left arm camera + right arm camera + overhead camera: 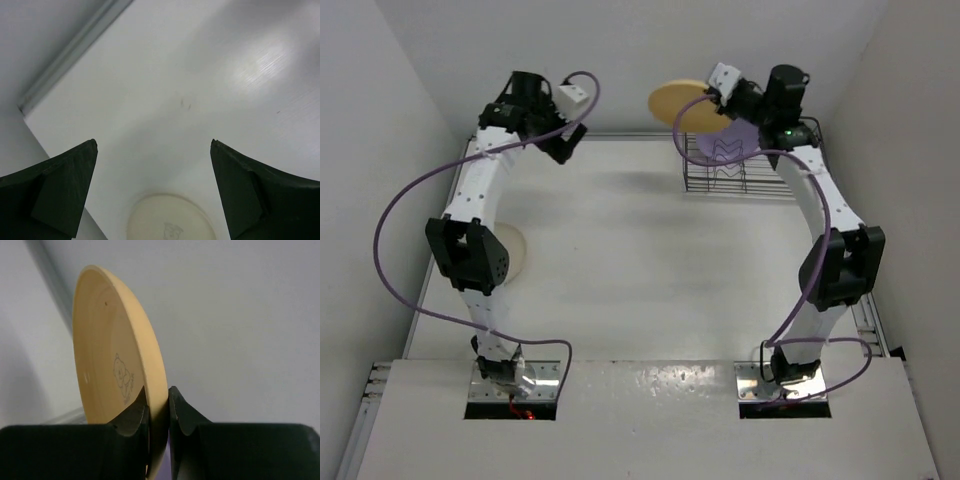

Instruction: Load the plates into the dish rack

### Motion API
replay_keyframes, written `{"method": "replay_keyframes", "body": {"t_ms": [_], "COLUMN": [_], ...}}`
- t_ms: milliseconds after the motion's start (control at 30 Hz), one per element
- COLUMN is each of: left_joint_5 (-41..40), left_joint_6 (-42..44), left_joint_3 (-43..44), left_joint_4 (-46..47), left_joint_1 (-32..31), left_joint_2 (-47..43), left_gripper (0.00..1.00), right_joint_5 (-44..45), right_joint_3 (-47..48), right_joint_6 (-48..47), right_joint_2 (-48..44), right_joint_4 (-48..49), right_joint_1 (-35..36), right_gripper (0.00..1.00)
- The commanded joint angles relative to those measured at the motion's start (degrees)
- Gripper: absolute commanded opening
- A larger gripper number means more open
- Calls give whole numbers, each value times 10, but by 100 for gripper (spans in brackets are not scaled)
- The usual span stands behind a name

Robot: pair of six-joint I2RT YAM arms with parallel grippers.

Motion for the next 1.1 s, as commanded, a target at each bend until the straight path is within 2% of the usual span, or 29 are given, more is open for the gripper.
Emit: {"method": "replay_keyframes", "body": {"t_ms": [0,33,100,200,267,333,633,933,1067], "left_joint_5": [-36,-54,-70,-90,-110,-117,-127,-111,-111], "left_joint_6": [-72,-79,-85,-90,-90,-83,-67,-44,-38], "left_joint_3": [-69,-120,-167,-225,-230,-230,-263,-285,-285], "left_joint_4": [27,53,75,94,99,93,88,88,88], "left_joint_1": [85,103,156,203,235,261,328,333,338], "left_joint_2": [-37,-50,-55,-60,-40,-17,0,0,0], "left_gripper": [100,100,100,100,100,100,100,100,100], "right_joint_5": [-1,7,33,106,149,165,129,68,37], "right_joint_3": [70,72,51,13,-13,-8,-4,2,44], "right_joint_6": [-193,-241,-297,-333,-376,-391,-420,-479,-493], "right_joint_2": [1,6,11,19,41,67,118,116,126], "right_joint_4": [-83,-130,-133,-59,3,18,34,16,-11], "right_joint_1": [-36,-44,-49,-49,-50,-52,-81,-89,-95], "right_gripper": [0,0,0,0,0,0,0,0,0]}}
